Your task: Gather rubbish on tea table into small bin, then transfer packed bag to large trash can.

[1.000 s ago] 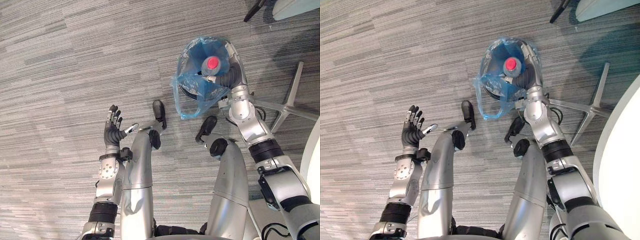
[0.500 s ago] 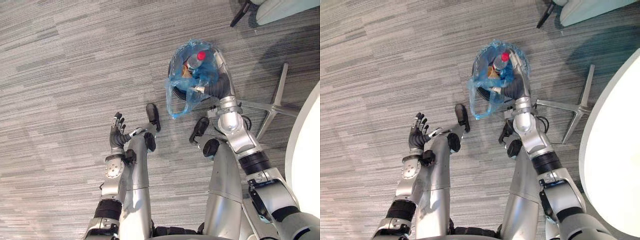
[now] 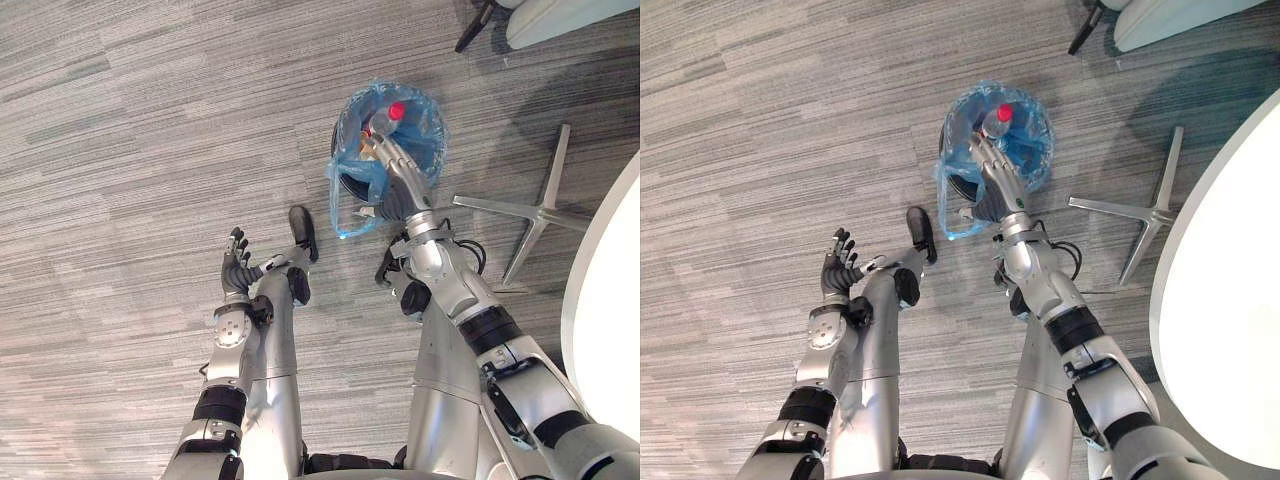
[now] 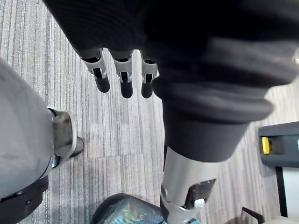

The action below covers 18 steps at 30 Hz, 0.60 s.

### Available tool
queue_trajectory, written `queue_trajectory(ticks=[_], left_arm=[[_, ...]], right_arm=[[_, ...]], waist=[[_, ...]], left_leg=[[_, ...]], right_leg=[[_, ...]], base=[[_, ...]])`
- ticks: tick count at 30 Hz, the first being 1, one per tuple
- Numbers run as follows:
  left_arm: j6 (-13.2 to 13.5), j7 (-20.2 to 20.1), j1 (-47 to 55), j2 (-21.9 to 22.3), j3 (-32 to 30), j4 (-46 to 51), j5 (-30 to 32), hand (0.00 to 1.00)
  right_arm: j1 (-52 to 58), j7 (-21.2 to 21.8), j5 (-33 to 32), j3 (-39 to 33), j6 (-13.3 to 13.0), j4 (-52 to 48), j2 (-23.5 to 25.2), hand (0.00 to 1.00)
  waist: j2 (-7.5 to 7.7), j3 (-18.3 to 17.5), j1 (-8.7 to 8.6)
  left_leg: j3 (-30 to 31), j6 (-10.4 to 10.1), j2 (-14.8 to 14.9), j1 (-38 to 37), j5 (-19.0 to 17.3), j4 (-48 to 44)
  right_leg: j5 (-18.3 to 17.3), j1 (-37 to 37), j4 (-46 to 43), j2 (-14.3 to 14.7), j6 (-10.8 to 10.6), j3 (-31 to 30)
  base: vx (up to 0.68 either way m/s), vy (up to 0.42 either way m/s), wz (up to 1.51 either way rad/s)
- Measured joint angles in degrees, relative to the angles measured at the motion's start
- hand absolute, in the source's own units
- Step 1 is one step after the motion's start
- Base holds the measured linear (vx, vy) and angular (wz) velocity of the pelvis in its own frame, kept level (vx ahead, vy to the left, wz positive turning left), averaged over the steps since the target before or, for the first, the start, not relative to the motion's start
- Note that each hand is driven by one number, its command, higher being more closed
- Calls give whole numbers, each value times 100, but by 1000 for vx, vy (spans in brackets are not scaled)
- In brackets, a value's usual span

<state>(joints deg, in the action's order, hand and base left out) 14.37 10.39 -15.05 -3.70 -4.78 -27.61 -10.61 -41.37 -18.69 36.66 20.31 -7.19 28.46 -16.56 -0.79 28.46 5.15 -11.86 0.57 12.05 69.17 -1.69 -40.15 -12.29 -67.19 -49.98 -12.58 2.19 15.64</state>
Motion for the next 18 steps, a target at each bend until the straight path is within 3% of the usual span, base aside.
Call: queue_trajectory(ticks=[9,18], left_arm=[[133,87,-313,-60,14,-177,-173,0],[232,97,-541,-113,17,-418,-235,0]], right_arm=[[-834,7,398,395,381,1664,-34,0],[-1136,40,487,505,563,2547,-79,0]], waist=[[0,0,12],[0,0,24]], left_leg=[[31,22,-16,289,46,29],[86,2,-58,422,44,25]], right_leg=[[3,-269,-11,-8,9,36],[-37,-390,-84,-59,-28,71]], base=[[-8,-2,1],[-31,-6,5]])
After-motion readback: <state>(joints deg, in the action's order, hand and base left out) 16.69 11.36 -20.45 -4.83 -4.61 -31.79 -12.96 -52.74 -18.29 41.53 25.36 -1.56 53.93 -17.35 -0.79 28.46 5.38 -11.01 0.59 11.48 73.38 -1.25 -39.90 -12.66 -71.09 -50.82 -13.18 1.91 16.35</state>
